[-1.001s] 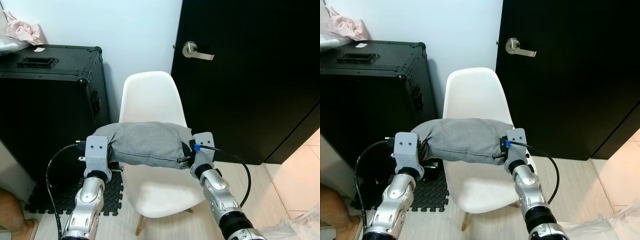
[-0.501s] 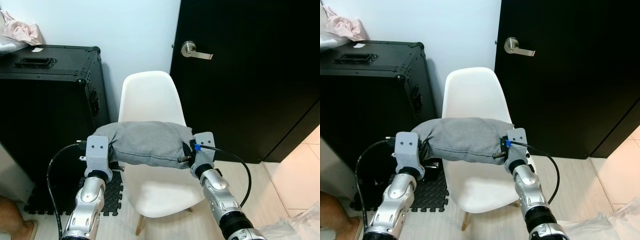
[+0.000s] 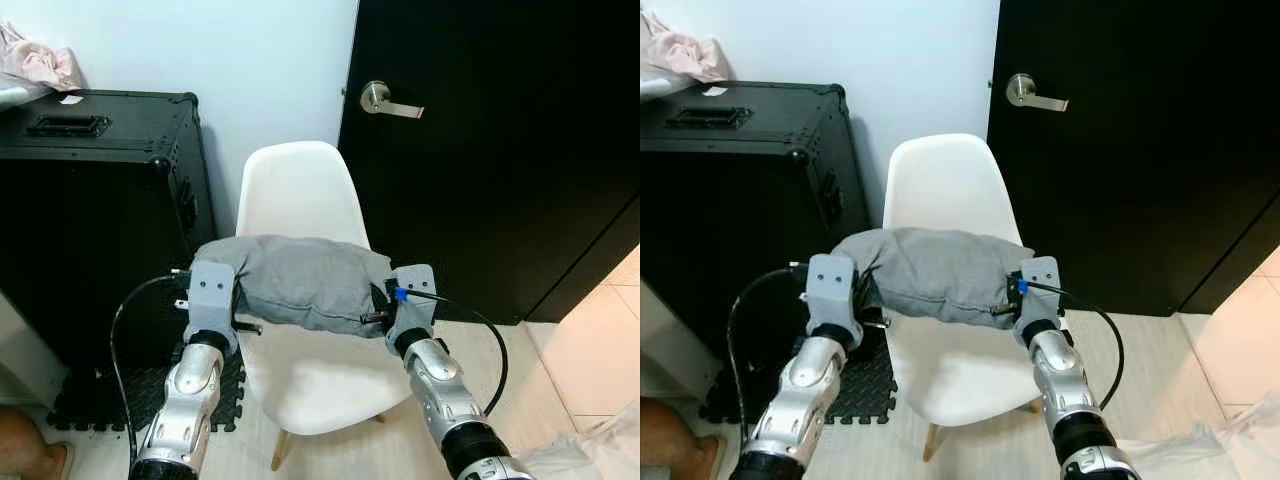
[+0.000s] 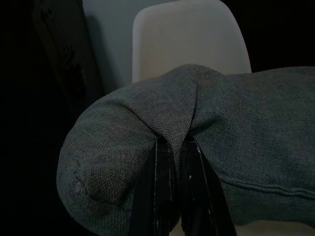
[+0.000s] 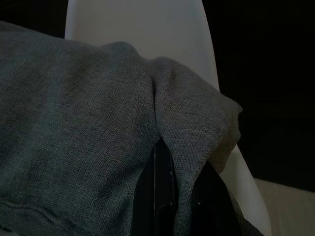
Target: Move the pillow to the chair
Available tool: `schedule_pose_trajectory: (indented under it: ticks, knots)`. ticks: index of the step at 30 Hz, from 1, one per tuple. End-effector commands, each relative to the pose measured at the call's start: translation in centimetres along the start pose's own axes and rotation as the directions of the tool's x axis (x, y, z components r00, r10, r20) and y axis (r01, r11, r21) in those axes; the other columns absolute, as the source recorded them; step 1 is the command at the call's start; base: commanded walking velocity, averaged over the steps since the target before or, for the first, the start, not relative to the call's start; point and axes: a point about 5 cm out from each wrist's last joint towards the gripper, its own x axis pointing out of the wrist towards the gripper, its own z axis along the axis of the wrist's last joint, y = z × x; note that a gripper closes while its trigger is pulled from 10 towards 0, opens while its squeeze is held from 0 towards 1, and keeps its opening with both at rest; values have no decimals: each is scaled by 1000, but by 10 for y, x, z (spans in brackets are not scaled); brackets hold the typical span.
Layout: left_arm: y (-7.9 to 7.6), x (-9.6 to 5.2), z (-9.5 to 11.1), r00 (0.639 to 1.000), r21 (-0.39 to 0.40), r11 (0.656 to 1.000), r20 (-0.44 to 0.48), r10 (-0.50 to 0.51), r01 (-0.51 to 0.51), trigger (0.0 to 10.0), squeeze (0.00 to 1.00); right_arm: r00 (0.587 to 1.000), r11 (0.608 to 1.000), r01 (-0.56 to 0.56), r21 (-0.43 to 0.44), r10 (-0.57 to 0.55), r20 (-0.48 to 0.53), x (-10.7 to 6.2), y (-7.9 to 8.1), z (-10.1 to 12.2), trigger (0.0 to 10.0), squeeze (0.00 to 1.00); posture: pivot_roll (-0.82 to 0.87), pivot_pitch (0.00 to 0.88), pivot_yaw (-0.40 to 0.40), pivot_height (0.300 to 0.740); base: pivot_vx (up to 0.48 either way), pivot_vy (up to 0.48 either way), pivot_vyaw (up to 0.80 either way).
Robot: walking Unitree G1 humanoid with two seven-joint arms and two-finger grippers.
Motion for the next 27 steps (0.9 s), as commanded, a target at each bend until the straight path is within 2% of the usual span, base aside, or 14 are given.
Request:
schedule_pose_trajectory:
  ticks: [1,17,24,27]
  knots:
    - [-16,4,6,997,8,998,35,-65,64,10000,0,997,998,-60,-19,61,46,7,13,10,10000,0,69,39,-55,740,0,0,0]
    - [-14,5,-1,999,13,999,13,-38,38,10000,0,997,997,-69,-17,70,43,7,16,9,10000,0,75,28,-57,740,0,0,0]
    - [-4,0,-9,1000,20,1000,-22,-8,8,10000,0,997,998,-68,-13,69,41,7,18,7,10000,0,78,19,-48,740,0,0,0]
    - [6,-3,-20,998,37,999,-58,20,-17,10000,0,998,997,-66,-28,66,-15,6,17,-2,10000,0,80,22,-47,740,0,0,0]
